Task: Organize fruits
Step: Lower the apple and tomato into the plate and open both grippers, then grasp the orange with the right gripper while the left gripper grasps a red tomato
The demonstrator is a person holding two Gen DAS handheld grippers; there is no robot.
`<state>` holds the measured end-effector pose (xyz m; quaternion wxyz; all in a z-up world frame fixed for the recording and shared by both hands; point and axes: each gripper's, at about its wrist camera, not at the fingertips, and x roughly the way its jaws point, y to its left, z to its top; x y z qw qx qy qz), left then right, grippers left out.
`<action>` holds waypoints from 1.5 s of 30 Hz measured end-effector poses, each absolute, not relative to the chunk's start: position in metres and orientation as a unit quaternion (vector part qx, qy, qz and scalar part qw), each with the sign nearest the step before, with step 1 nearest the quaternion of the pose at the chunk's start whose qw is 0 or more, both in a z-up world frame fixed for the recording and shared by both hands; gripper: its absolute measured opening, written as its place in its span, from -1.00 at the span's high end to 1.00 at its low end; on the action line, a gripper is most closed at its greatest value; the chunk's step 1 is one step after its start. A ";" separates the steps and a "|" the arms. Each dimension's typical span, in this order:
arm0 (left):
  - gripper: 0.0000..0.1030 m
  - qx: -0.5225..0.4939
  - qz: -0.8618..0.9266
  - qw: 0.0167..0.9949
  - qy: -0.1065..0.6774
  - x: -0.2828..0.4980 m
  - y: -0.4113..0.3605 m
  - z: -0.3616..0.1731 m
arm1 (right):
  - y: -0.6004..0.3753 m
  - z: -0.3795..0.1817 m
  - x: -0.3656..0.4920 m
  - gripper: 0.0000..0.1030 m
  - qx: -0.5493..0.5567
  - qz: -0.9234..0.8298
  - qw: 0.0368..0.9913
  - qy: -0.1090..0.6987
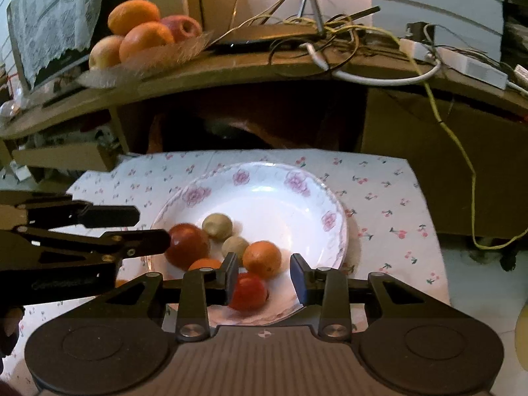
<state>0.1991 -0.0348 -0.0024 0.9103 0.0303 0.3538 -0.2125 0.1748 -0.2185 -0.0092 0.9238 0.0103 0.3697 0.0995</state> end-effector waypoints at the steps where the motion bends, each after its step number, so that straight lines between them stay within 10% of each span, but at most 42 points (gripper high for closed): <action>1: 0.07 0.029 -0.212 0.911 0.353 0.198 -0.033 -0.001 | -0.219 -0.008 0.174 0.29 0.013 0.101 0.924 0.369; 45: 0.04 0.048 -0.208 0.891 0.402 0.141 0.054 -0.011 | -0.112 -0.049 0.167 0.27 -0.059 0.248 0.870 0.422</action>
